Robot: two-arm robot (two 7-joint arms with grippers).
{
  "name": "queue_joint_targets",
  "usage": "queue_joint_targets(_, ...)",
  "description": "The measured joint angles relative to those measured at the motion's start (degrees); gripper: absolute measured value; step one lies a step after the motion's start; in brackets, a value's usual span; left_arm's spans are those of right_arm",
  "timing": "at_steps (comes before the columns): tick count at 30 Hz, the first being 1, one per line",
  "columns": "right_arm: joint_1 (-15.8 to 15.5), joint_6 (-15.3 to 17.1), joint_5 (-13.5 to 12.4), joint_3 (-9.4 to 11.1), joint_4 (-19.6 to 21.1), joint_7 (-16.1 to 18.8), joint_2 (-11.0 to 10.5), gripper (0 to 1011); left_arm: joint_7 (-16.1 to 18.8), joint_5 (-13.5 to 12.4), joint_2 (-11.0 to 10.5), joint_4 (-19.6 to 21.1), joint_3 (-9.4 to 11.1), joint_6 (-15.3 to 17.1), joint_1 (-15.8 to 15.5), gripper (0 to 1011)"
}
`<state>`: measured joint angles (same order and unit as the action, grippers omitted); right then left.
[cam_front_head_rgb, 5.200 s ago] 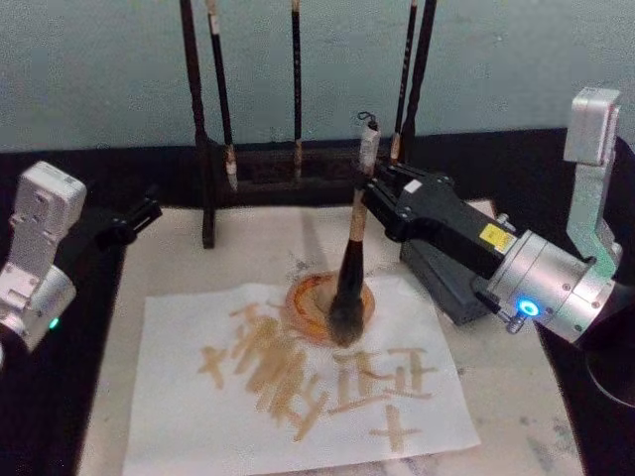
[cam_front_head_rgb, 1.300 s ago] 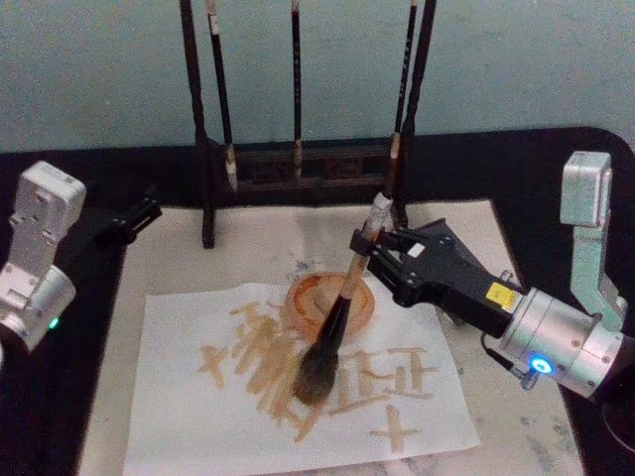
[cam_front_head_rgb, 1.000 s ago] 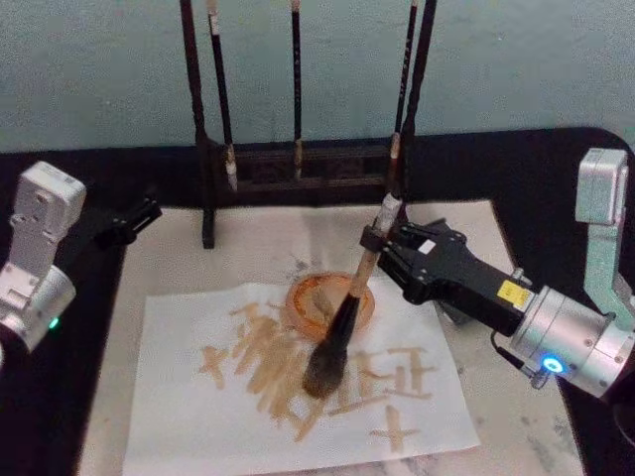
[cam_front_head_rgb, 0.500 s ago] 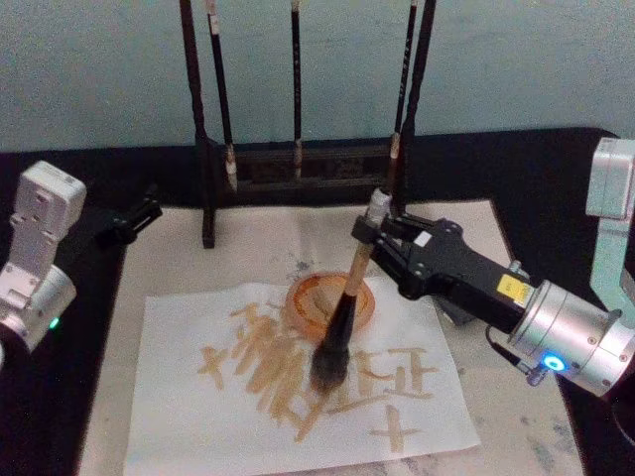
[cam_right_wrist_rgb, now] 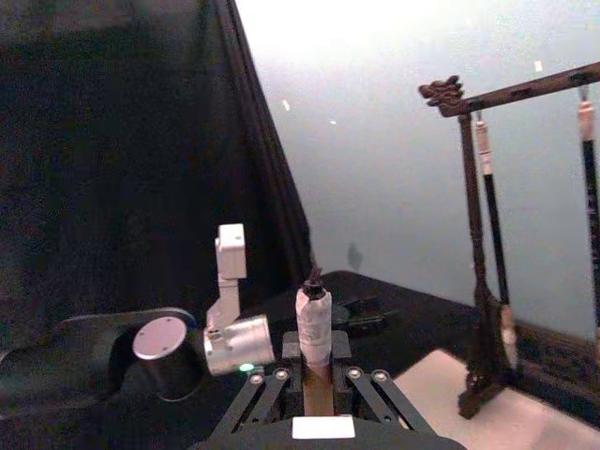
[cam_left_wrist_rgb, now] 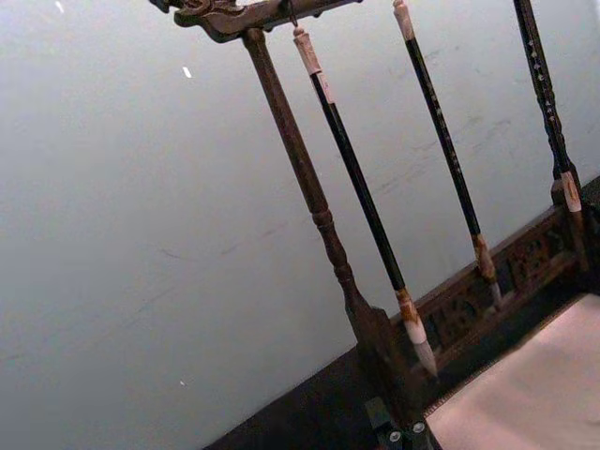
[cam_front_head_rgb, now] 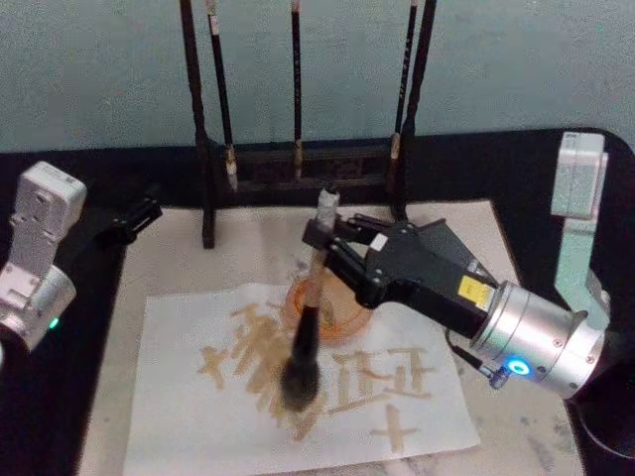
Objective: Pick up the brush from the inkstone, write on the paper, then place the brush back to its original position.
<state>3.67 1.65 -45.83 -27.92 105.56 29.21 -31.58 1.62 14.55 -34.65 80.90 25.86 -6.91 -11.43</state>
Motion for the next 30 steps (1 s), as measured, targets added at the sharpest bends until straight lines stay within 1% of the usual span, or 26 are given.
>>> queue_joint_targets(10, 1.30, 0.17, 0.32, -2.39, -1.62, 0.26, 1.59, 195, 0.00, 0.00, 0.00, 0.00, 0.00, 0.00, 0.00, 1002)
queue_joint_targets(17, 2.15, -0.01, 0.47, -3.47, -3.39, 0.50, 2.76, 195, 0.00, 0.00, 0.00, 0.00, 0.00, 0.00, 0.00, 1000)
queue_joint_targets(24, 2.51, 0.02, 0.50, -3.75, -4.86, 0.25, 3.22, 195, 0.00, 0.00, 0.00, 0.00, 0.00, 0.00, 0.00, 1002)
queue_joint_targets(30, 2.28, 0.02, 0.51, -3.22, -5.07, -0.13, 2.84, 195, 0.00, 0.00, 0.00, 0.00, 0.00, 0.00, 0.00, 1002)
